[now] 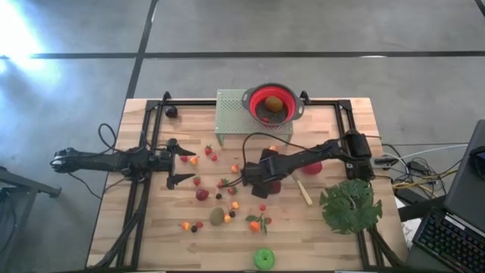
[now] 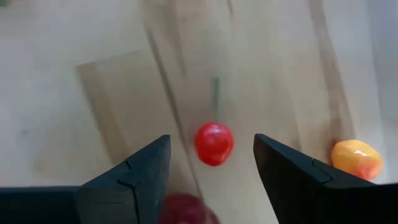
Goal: Pick & Place Fruit
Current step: Put the red cherry into the black strainer bowl on the shelf
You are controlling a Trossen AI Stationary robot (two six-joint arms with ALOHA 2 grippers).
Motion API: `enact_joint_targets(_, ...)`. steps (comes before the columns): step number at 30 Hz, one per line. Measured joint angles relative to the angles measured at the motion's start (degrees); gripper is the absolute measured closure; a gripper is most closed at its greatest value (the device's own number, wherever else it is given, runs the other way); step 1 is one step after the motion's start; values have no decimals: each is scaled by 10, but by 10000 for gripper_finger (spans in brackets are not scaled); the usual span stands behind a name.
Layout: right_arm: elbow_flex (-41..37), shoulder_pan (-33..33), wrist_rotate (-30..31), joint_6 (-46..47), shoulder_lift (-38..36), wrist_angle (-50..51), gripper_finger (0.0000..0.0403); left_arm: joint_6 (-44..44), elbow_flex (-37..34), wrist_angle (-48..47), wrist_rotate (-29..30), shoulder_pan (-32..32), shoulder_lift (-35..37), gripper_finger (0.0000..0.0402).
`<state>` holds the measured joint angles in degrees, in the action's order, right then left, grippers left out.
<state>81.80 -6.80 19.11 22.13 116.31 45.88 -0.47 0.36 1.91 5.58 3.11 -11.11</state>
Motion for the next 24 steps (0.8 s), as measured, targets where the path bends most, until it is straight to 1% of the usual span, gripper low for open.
enact_joint_targets(10, 2, 29, -1, 2, 1, 19, 162, 0, 0, 0, 0, 0, 0, 14)
enact_joint_targets(15, -7, 31, -23, 0, 1, 17, 153, 0, 0, 0, 0, 0, 0, 14)
enact_joint_targets(19, -16, 31, -28, -21, 1, 16, 147, 0, 0, 0, 0, 0, 0, 14)
enact_joint_targets(24, -24, 31, -28, -36, 1, 0, 159, 0, 0, 0, 0, 0, 0, 14)
